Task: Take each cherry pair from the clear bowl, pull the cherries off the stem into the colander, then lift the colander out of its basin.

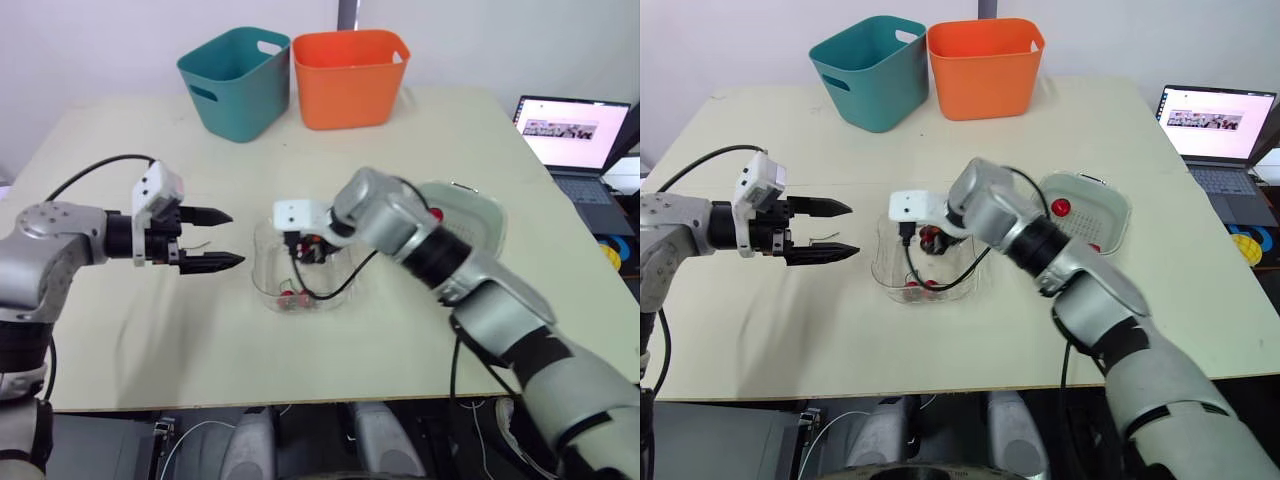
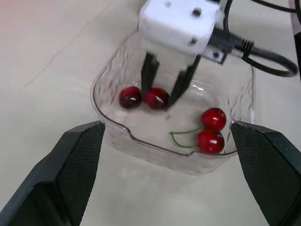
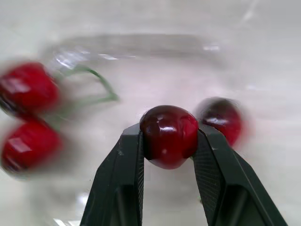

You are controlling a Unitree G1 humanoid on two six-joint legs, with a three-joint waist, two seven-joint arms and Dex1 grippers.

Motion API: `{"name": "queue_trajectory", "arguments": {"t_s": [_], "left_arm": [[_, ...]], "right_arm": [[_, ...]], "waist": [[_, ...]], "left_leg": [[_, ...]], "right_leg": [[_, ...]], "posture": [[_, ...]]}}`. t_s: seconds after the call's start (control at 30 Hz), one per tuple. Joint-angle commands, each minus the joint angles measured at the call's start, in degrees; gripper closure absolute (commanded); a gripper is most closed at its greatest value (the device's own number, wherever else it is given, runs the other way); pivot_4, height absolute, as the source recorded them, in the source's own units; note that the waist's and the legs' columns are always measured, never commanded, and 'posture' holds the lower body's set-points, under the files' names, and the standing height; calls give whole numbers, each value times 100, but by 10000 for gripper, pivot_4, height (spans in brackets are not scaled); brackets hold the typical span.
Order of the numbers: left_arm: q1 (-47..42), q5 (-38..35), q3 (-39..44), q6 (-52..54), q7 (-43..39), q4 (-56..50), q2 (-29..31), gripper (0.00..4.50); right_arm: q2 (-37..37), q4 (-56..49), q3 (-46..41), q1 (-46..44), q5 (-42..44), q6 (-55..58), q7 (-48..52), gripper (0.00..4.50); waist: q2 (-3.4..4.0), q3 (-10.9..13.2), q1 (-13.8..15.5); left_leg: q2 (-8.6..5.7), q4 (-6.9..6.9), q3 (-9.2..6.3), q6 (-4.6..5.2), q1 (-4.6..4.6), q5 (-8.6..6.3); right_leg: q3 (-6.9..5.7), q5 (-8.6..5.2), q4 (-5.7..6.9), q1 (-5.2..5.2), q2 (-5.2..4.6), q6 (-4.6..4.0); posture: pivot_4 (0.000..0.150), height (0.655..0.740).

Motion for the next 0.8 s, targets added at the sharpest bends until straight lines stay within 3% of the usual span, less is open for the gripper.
{"name": "queue_trajectory", "arguments": {"t_s": [0.03, 0.2, 0.43, 0.53, 0.8], "left_arm": [[-399, -206, 271, 177, -35, 172, 38, 0], [-965, -308, 288, 341, -96, 652, -41, 0], [-1559, -454, 279, 574, -168, 1177, -298, 0], [-1863, -678, 355, 894, -238, 1415, -399, 0], [-3180, -744, 29, 1488, -957, 2482, -563, 0]], "right_arm": [[-557, -974, -445, -116, -11, -872, 295, 33174], [-1385, -1866, -968, 300, 185, -2443, 599, 33174], [-1848, -1411, -1579, 351, -223, -6631, -568, 33174], [-1889, -1120, -1767, 342, -531, -7848, -1158, 33174], [-1714, -144, -1972, 55, -1330, -9641, -2410, 33174]], "waist": [[0, 0, -12], [0, 0, -41], [0, 0, -23], [0, 0, -26], [-1, 0, -27]], "left_leg": [[0, 0, 0, 0, 0, 0], [3, -5, 0, 1, 7, 0], [2, -4, 3, 0, 9, 0], [2, -3, 5, 0, 8, 0], [0, -3, 4, -1, 9, 1]], "right_leg": [[-1, 0, 0, 0, 1, 0], [0, -1, 2, 1, 5, 1], [2, -2, 2, 4, 5, 2], [3, 0, -1, 5, 3, -1], [5, 2, 3, 5, 4, -5]], "posture": [[1500, 7400], [1500, 7400], [1500, 7400], [1500, 7400], [1500, 7400]]}}
